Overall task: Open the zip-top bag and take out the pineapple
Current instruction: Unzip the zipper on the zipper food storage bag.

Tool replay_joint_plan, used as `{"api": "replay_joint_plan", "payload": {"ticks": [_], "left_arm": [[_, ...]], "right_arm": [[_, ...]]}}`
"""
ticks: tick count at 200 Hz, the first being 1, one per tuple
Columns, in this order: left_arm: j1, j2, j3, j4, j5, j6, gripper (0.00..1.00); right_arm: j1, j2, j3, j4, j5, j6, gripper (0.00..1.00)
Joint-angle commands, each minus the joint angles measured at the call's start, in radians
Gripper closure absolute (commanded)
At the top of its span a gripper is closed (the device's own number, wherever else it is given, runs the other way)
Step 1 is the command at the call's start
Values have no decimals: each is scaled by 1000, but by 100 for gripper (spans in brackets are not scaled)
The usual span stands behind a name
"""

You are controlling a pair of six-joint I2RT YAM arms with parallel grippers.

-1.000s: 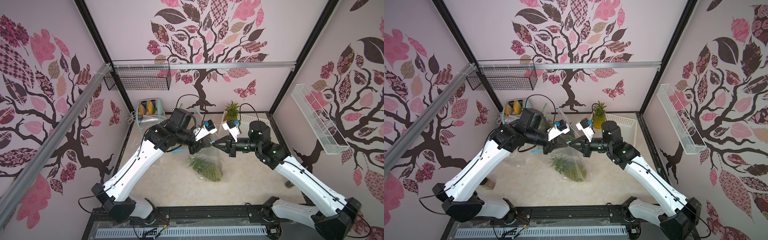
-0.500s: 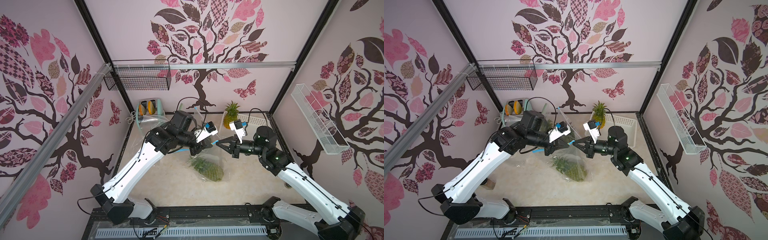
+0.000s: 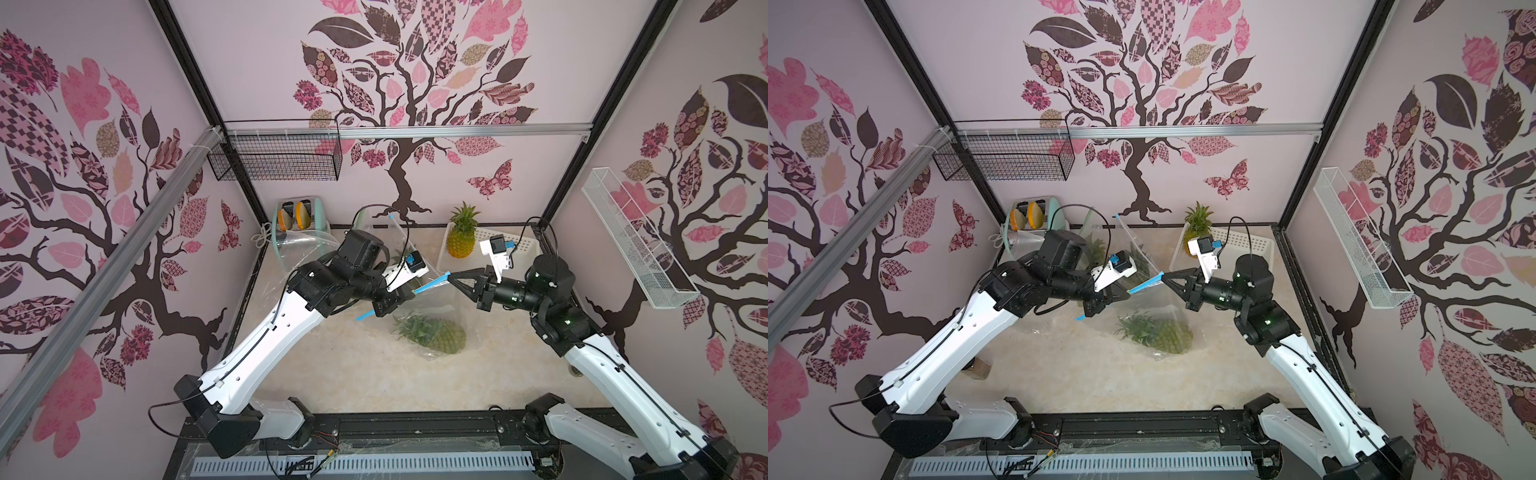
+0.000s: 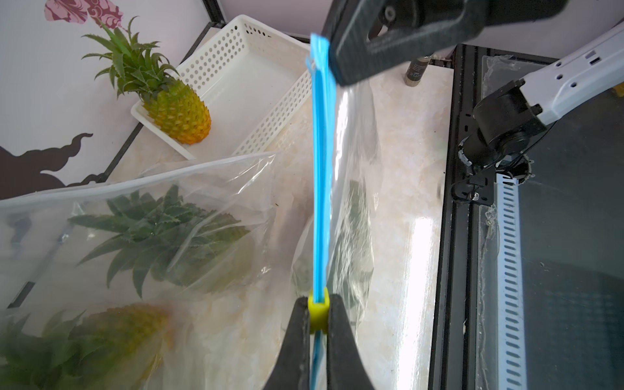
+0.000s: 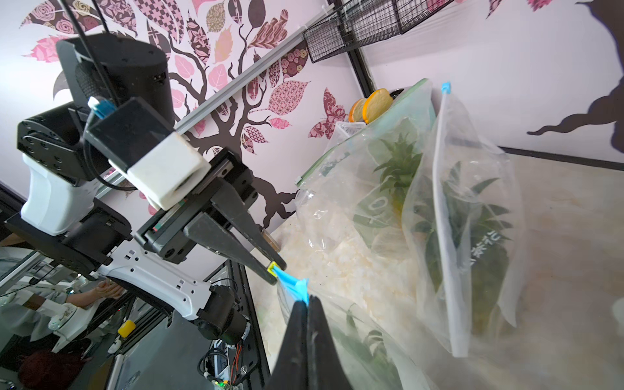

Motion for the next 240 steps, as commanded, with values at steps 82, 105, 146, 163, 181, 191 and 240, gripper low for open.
{"api": "replay_joint_plan", "payload": {"ticks": [82,105,146,163,181,191,240], "left_arm": [[38,-240,-108,-242,-205,-119,100],[38,-277,-122,-257,-227,-134,100],[38,-315,-115,-302,-262,-144,100],[38,-325,-113,-309,-274,-146,100],[38,-327,-113,-310,-274,-148,100],[37,-329,-112,-309,-276,-149,100],[38,-343,-112,-313,-311,-145,100]], "right_arm": [[-213,-49,-29,96,-34,21,100],[-240,-38,-30,96,-53,20,100],[-272,-22,-37,91,-69,11,100],[-282,-17,-40,88,-74,7,100],[-293,-14,-44,85,-73,5,100],[-297,-13,-45,84,-72,4,100],[-324,-13,-64,93,-71,14,100]]}}
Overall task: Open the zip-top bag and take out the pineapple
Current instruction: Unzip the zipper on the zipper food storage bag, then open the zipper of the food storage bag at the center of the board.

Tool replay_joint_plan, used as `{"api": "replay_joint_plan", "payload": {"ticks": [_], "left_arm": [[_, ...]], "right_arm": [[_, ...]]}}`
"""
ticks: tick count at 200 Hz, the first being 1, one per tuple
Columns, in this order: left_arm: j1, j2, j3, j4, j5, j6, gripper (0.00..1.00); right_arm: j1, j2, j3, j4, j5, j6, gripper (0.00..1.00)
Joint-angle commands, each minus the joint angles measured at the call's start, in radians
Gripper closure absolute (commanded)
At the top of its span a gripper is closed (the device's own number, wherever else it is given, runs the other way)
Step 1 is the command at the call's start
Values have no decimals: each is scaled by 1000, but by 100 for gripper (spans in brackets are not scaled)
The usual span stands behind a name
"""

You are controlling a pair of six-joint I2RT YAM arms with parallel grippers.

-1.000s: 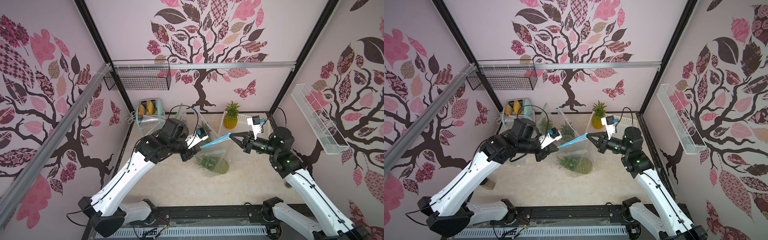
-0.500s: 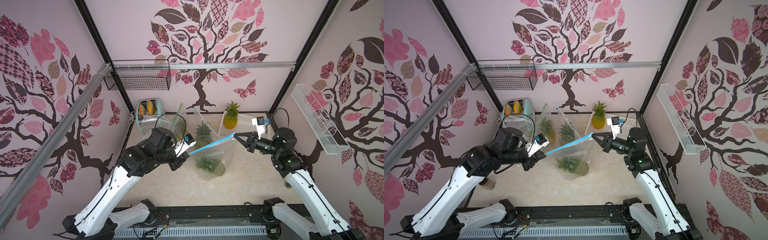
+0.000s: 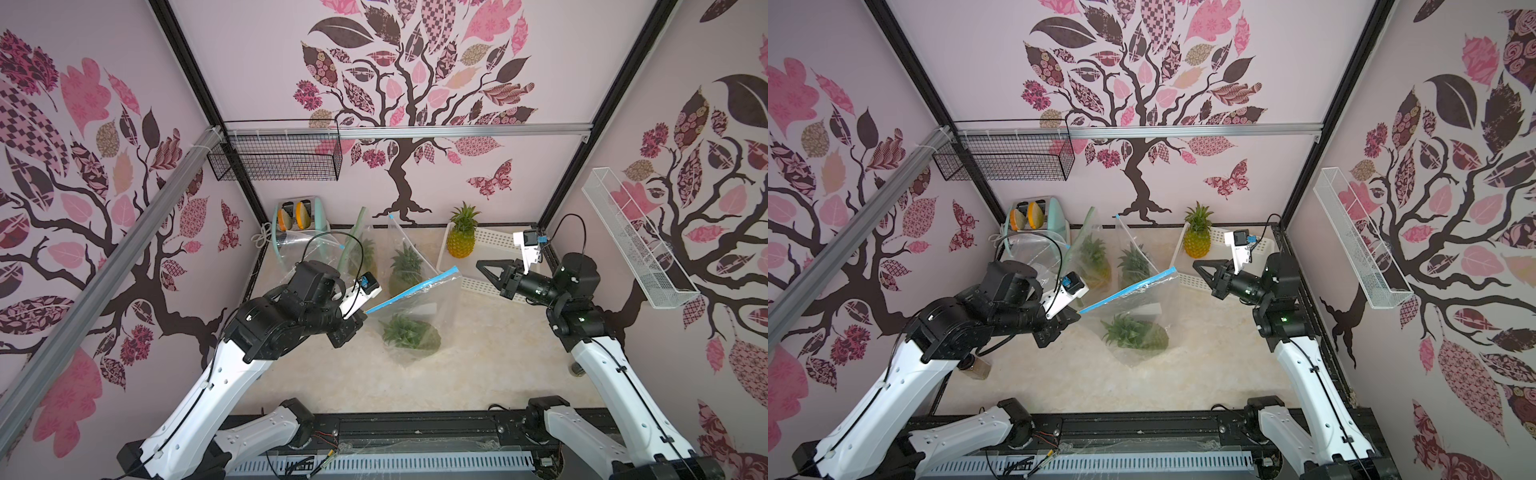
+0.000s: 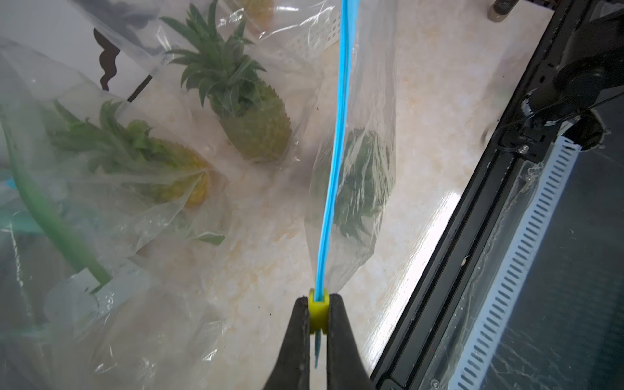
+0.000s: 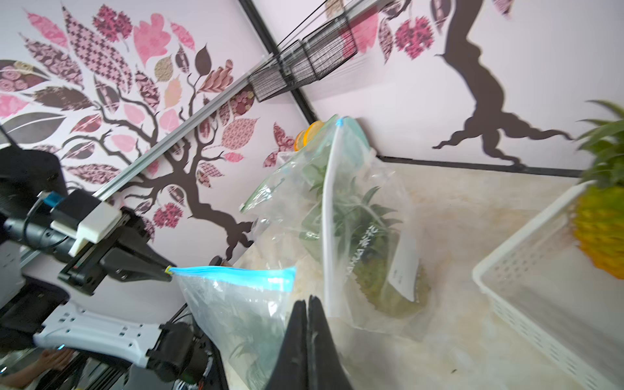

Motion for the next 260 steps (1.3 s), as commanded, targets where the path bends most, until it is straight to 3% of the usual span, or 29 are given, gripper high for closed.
{"api": "replay_joint_plan", "payload": {"ticks": [1,57,100,144,193,228,260], "left_arm": [[5,-34,5,-45,-51,-8,100],[6,-38,-24,71,28,-45,100],[6,-21,-31,328,201,-105,100],[3,70,-24,462,403,-160,100],[-3,55,-102,524,438,-207,100],[-14,32,-155,570,472,-250,100],[-26,11,-198,578,471,-258,100]], "right_arm": [[-20,-1,-8,47,38,-2,100],[-20,33,26,24,-36,37,100],[-20,-24,85,-143,-43,-7,73],[-20,-64,119,-259,-42,-20,64],[2,-40,194,-397,-67,23,53],[89,-13,318,-617,82,82,45],[129,9,364,-766,188,243,42]]}}
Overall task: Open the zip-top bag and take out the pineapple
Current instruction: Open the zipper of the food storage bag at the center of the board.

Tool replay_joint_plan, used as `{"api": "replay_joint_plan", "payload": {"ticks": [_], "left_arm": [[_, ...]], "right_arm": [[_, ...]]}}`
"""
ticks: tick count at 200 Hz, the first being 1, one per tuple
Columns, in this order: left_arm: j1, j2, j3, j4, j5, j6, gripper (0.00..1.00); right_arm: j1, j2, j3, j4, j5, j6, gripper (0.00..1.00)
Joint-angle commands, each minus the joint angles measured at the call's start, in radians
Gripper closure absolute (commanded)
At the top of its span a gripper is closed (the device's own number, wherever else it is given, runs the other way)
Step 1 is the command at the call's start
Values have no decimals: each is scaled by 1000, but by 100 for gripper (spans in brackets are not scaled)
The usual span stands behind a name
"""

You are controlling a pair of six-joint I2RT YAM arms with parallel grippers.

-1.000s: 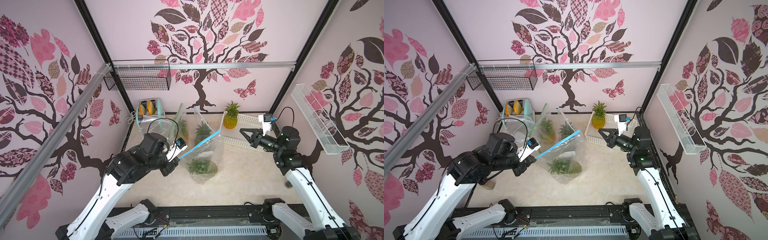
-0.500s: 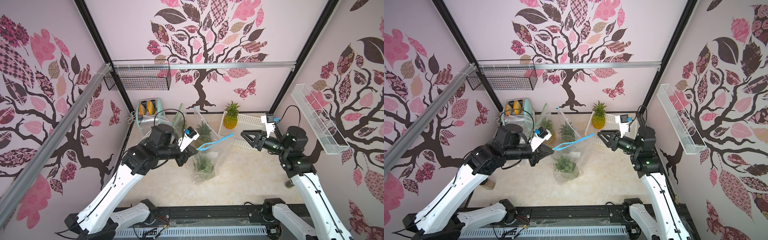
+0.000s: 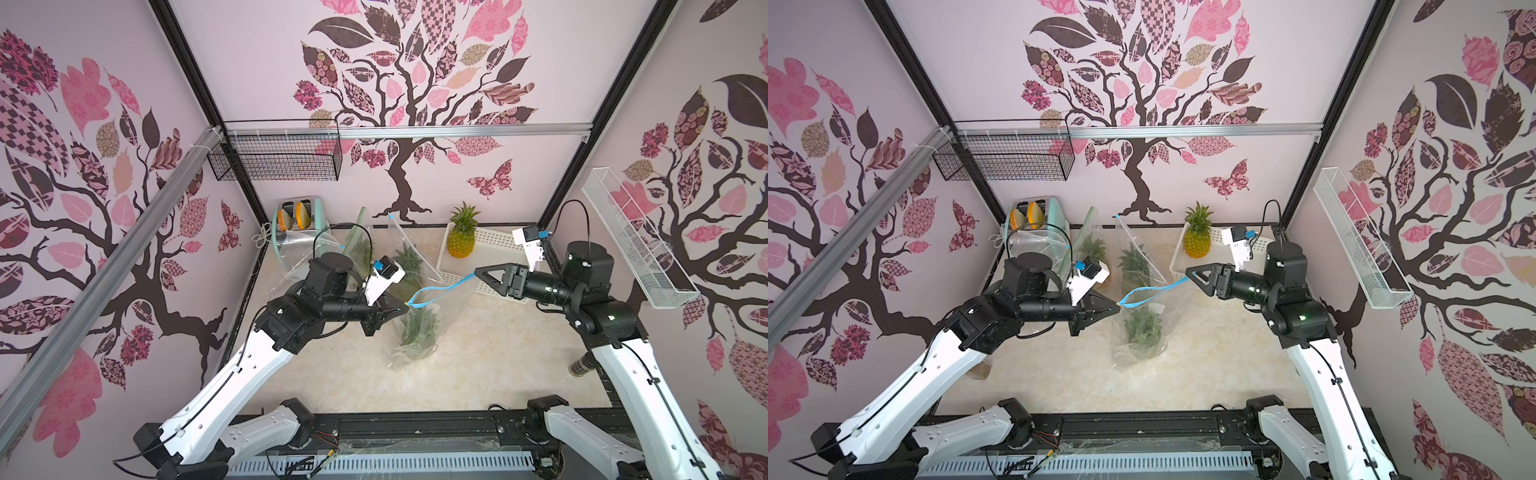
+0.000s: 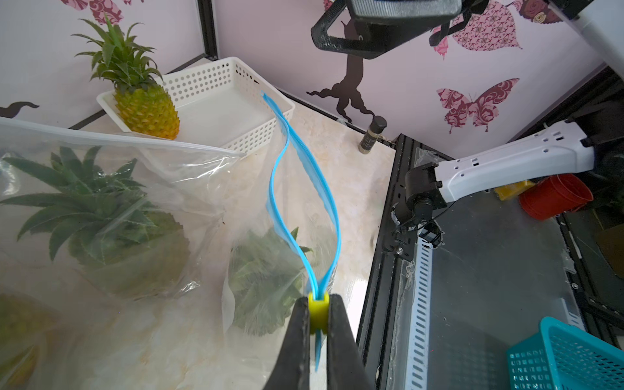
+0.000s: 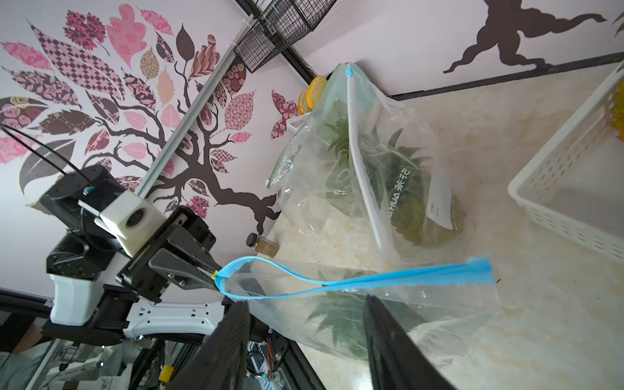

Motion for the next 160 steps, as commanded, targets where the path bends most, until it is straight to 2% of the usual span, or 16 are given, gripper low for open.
{"api": "replay_joint_plan", "payload": {"ticks": [1,35,73,89,126,136,160], "left_arm": [[-9,-29,-22,53,30,-22,100],[-16,-77,-80,72,25,-31,100],[-27,-113,-143,106,25,-46,100],[-33,-121,-160,119,23,-52,100],[-41,-121,-172,136,17,-55,100],[-42,-120,-170,136,15,-55,100],[-43,-121,-166,128,13,-48,100]], "right_arm": [[21,4,40,-173,108,139,43],[24,-34,22,-201,132,331,42],[48,-29,11,-185,128,485,42],[122,-6,16,-169,163,525,43],[399,96,21,-118,308,579,44],[435,116,15,-96,323,589,44],[449,131,1,-65,326,603,45]]}}
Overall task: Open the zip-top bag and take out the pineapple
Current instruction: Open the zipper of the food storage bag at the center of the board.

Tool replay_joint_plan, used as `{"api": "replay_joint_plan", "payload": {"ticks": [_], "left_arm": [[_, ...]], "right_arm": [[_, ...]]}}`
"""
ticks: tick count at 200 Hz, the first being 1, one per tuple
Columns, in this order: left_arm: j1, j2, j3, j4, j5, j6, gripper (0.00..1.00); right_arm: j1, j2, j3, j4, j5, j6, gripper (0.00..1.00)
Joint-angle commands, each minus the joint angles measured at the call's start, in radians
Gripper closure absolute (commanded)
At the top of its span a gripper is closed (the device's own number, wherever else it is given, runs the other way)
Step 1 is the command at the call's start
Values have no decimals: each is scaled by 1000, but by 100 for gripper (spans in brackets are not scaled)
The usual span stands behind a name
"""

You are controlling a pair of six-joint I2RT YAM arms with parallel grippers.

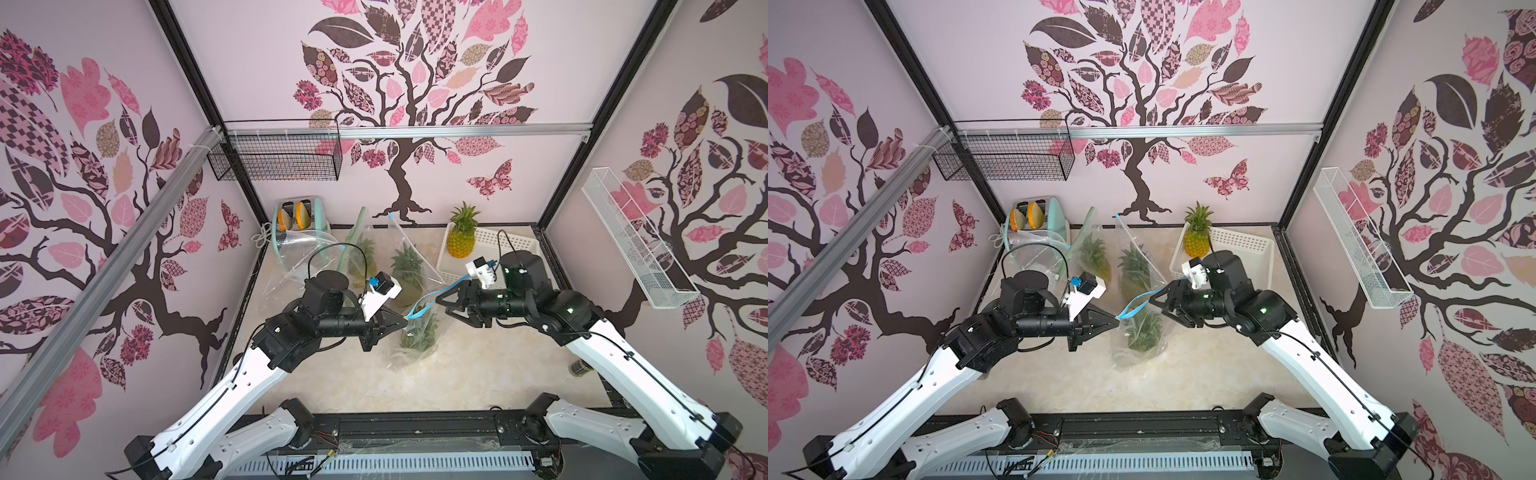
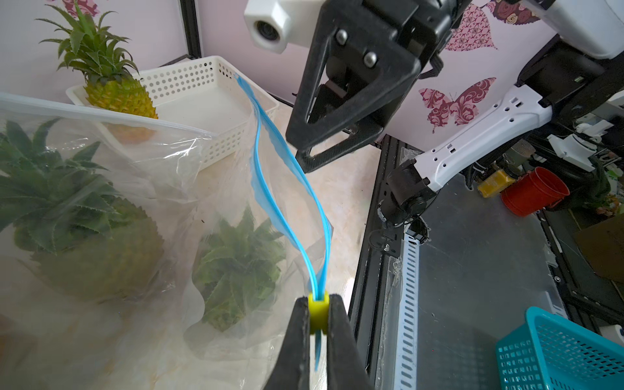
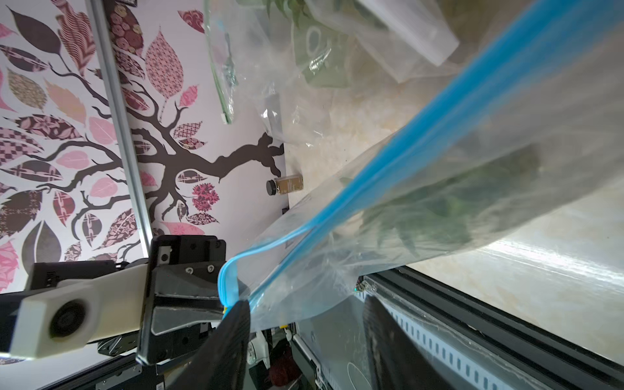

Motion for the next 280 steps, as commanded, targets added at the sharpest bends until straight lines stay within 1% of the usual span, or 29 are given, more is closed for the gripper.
{"api": "replay_joint_plan", "payload": {"ticks": [1,28,56,87,113,135,163,200,229,244,256,280], "left_arm": [[-6,-8,3,19,3,1,100],[-6,-7,5,10,0,9,100],[-5,2,9,11,6,11,100],[-6,1,12,12,6,12,100],[-6,4,14,9,9,12,100],[-6,-1,14,7,6,12,100],[-6,1,13,9,4,12,100],[-6,-2,11,13,8,6,100],[-6,-8,10,2,6,11,100],[-6,-9,9,-1,7,11,100],[-6,-8,9,1,6,12,100],[-6,-5,8,3,9,11,100]], "right_arm": [[11,-6,-4,53,57,42,45],[11,-13,5,57,86,46,45],[11,-9,1,94,80,66,45],[12,2,25,88,91,62,45],[12,6,4,112,85,68,45],[14,-4,-16,123,89,77,50],[14,-18,-46,124,94,83,61],[14,-14,-75,147,96,87,61],[14,-8,-81,151,105,84,64],[14,-11,-83,161,109,90,64],[14,-15,-80,175,115,97,61],[15,-12,-39,156,123,91,59]]}}
